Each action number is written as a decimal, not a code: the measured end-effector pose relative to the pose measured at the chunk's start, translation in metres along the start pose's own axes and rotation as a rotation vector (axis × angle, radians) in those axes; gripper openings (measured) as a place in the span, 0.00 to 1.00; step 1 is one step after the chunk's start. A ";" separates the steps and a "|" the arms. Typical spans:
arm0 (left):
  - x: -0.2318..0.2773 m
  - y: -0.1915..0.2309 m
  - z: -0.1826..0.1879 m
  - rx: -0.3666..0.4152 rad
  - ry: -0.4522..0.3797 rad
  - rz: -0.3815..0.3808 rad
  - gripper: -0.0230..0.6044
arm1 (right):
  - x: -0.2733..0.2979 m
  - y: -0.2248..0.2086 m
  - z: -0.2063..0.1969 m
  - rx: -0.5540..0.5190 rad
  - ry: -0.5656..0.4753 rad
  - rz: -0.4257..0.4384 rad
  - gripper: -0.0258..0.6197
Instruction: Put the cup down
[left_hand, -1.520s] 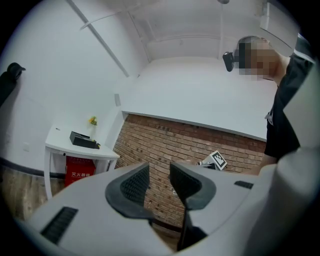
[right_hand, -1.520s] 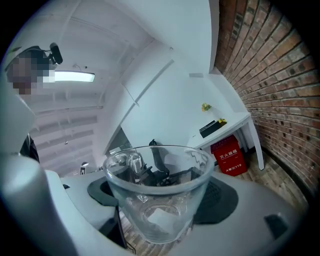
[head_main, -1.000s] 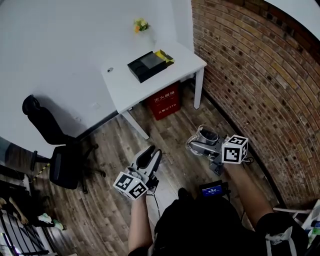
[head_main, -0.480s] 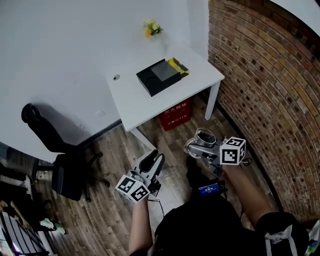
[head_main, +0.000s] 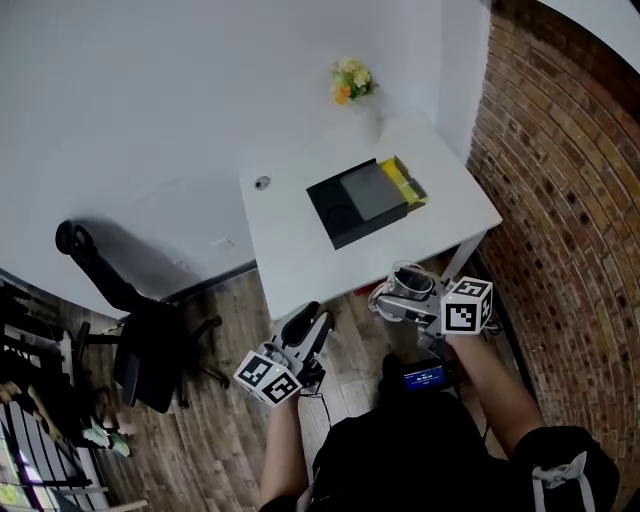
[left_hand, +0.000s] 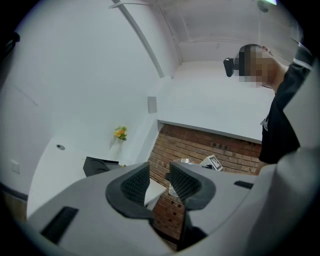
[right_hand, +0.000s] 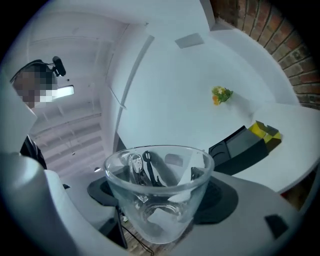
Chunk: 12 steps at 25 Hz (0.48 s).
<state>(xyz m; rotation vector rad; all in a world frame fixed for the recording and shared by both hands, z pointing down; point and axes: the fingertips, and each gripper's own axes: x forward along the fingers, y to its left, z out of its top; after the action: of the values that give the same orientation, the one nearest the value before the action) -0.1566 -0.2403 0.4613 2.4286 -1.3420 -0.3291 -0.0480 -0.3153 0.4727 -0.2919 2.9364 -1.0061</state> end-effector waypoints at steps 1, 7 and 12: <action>0.009 0.008 0.005 0.002 -0.003 0.005 0.25 | 0.007 -0.011 0.008 0.004 0.005 0.006 0.68; 0.039 0.051 0.019 -0.006 0.014 0.044 0.24 | 0.047 -0.046 0.037 0.031 0.024 0.038 0.68; 0.053 0.072 0.027 -0.012 0.026 0.016 0.24 | 0.075 -0.058 0.047 0.027 0.037 0.045 0.68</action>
<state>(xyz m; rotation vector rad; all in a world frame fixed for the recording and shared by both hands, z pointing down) -0.1942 -0.3265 0.4638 2.4030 -1.3442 -0.3000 -0.1076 -0.4023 0.4735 -0.2081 2.9457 -1.0556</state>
